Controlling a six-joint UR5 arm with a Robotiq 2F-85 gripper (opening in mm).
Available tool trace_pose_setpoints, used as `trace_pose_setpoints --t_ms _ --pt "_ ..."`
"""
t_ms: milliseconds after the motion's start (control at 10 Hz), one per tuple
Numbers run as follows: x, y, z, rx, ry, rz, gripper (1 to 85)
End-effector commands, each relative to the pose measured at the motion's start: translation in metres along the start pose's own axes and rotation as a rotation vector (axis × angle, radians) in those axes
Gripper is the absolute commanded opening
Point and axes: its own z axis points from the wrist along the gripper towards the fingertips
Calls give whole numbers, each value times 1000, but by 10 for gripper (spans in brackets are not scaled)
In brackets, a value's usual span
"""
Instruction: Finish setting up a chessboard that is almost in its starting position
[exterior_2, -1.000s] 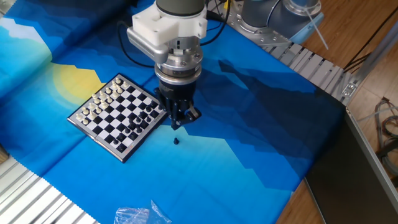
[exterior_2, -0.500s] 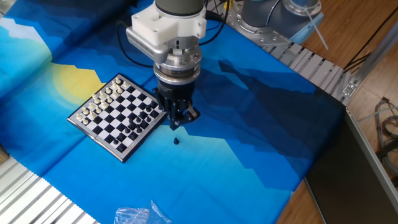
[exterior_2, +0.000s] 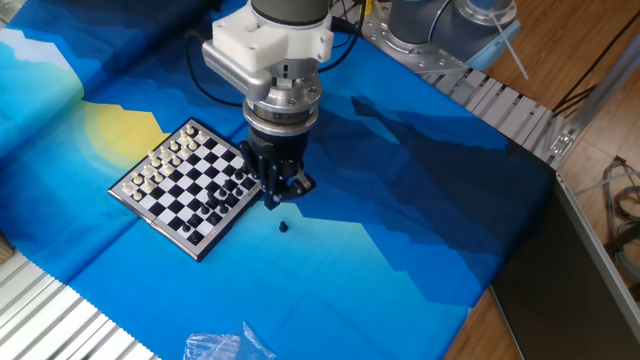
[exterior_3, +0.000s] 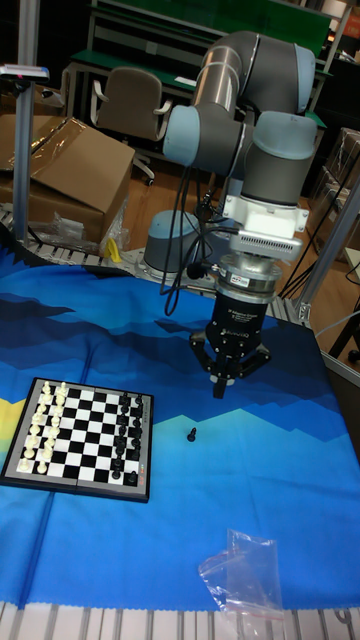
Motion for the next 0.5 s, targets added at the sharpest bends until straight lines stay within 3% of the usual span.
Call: trace_pose_setpoints --t_ms 0,300,400 --pt "11 0 -1 -4 45 -8 10" --pt "31 6 -3 -26 124 38 10" --pt "34 7 -4 -29 134 38 10"
